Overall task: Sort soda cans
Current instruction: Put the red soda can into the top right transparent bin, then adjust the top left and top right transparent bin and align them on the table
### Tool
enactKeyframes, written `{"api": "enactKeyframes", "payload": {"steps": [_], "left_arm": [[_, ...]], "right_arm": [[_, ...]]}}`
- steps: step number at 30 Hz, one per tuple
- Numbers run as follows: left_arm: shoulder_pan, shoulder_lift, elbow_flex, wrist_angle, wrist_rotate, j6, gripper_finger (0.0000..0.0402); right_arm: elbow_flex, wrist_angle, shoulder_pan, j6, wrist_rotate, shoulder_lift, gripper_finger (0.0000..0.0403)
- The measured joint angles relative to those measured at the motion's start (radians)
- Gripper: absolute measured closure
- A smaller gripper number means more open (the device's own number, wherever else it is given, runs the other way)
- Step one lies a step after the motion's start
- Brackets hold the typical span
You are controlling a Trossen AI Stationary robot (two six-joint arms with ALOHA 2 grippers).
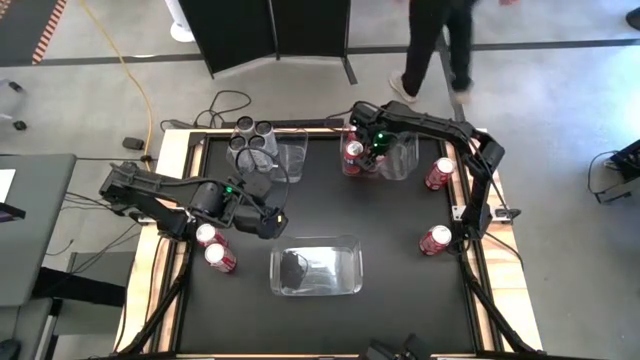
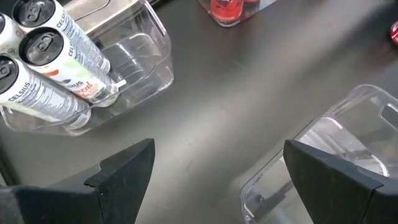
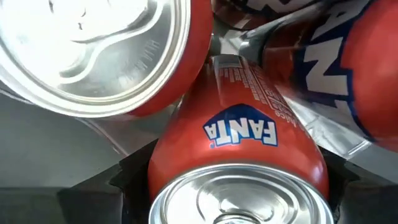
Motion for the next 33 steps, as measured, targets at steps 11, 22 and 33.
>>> {"api": "enactKeyframes", "payload": {"steps": [11,22,33], "left_arm": [[0.0,0.0,0.0,0.001,0.0,-0.005,0.005],[0.001,0.0,0.0,-0.011,-0.013,-0.069,0.005],[0.198,-0.014,-0.001,-0.038,-0.125,-0.081,0.0066]], "right_arm": [[0.0,-0.013,-0.025,0.001,-0.095,0.0,0.0074],[0.005,-0.037,-0.024,0.027,-0.095,-0.03,0.0018],[0.022,-0.086,-0.023,0.082,-0.095,-0.238,0.0021]]}}
